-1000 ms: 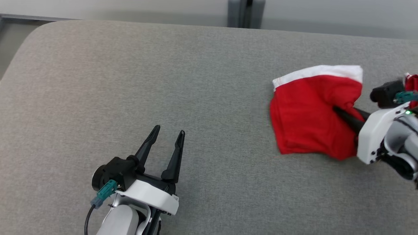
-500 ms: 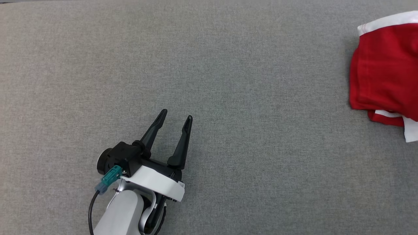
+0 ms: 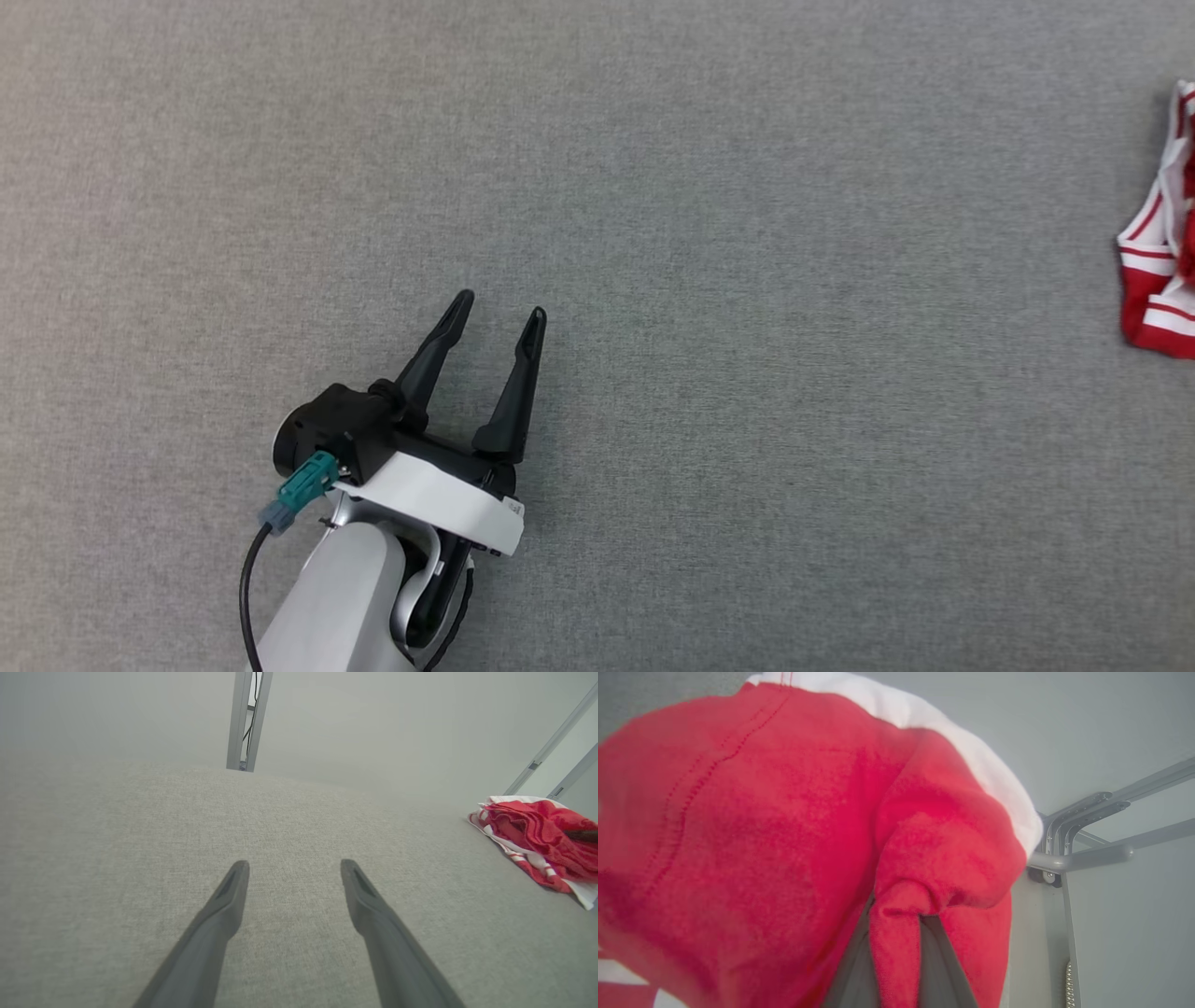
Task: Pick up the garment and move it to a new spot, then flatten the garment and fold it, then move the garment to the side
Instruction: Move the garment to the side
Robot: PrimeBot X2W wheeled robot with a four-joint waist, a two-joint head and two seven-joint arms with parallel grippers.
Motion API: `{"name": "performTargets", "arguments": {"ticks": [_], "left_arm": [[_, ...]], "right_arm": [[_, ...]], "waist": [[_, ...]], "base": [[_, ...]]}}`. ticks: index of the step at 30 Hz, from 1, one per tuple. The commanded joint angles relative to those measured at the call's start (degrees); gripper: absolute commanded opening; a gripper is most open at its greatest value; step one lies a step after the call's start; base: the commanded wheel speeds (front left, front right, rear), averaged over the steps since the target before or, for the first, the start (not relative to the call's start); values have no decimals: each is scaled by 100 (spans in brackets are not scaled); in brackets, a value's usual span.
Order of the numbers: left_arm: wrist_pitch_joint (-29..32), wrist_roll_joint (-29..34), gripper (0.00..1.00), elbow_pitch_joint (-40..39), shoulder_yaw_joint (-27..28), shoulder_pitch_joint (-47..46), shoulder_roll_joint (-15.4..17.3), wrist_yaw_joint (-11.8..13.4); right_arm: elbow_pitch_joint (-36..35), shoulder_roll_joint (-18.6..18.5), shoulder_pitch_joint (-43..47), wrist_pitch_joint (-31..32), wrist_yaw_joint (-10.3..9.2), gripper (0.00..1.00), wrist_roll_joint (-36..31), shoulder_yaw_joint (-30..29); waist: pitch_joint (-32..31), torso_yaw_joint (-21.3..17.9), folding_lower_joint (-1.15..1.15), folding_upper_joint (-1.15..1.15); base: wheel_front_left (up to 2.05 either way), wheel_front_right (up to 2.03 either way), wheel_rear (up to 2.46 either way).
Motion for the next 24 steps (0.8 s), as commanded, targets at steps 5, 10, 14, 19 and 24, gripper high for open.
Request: {"name": "performTargets", "arguments": {"ticks": [5, 10, 14, 19, 24], "left_arm": [[-14, 28, 100, -38, -67, -178, 23, -24], [-15, 14, 100, -22, -119, -225, 22, 3], [-14, 14, 100, 13, -106, -198, 23, 43], [-15, 2, 100, 52, -82, -114, 24, 48], [-14, -36, 100, 67, -44, -9, 24, 63]], "right_arm": [[557, 255, 42, 244, -2, 0, -646, -202], [1008, 607, 166, 492, 16, 100, -800, -486], [1040, 801, 184, 517, 20, 100, -969, -592], [973, 792, 122, 643, 17, 100, -1216, -696], [866, 731, 14, 790, 0, 100, -1497, -828]], "waist": [[256, 189, 0, 0], [305, 256, 0, 0], [201, 219, 0, 0], [-34, 133, 0, 0], [-358, 66, 0, 0]], "base": [[0, 0, 0], [0, 0, 0], [0, 0, 0], [0, 0, 0], [0, 0, 0]]}}
